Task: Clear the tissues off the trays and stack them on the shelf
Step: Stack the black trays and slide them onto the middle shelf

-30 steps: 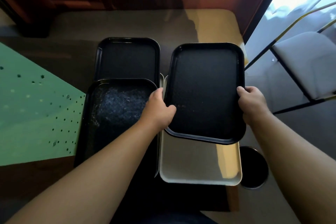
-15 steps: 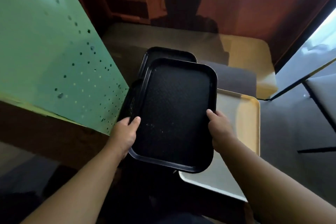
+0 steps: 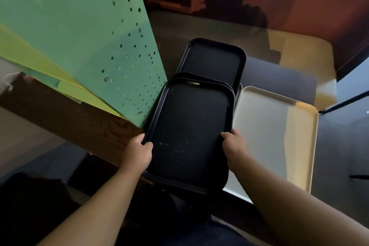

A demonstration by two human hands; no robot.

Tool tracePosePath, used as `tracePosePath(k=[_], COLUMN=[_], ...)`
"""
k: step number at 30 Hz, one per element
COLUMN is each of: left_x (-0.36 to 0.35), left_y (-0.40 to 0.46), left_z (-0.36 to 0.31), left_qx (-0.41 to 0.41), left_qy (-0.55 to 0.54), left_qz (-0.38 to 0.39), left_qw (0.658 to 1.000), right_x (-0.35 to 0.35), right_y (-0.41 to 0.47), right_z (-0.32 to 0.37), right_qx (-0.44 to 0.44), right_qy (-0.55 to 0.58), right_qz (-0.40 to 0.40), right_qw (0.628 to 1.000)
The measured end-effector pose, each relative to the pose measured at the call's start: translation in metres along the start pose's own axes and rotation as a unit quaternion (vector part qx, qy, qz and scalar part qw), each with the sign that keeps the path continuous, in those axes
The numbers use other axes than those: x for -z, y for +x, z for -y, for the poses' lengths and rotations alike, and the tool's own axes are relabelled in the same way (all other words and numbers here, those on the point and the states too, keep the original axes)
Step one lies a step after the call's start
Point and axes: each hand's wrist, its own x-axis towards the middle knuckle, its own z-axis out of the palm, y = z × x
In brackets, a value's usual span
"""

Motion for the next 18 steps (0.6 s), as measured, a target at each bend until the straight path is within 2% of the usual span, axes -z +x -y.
tracePosePath(k=[10,14,18], left_x=[0.001,0.003,0.003], left_y=[0.003,0.003,-0.004], left_z=[0.002,-0.003,-0.015], left_qx=[0.008,0.001,0.006], left_qy=[-0.026,-0.009,0.0], left_qz=[0.025,0.002,-0.026], left_qw=[0.999,1.0,1.0], right_x=[0.0,0.002,0.008], right_y=[-0.008,-0.008,-0.007], right_z=[-0.01,-0.012,-0.006], right_qx=[0.024,0.03,-0.007], right_qy=[0.054,0.083,0.115], right_qz=[0.008,0.001,0.008], right_qw=[0.998,0.996,0.993])
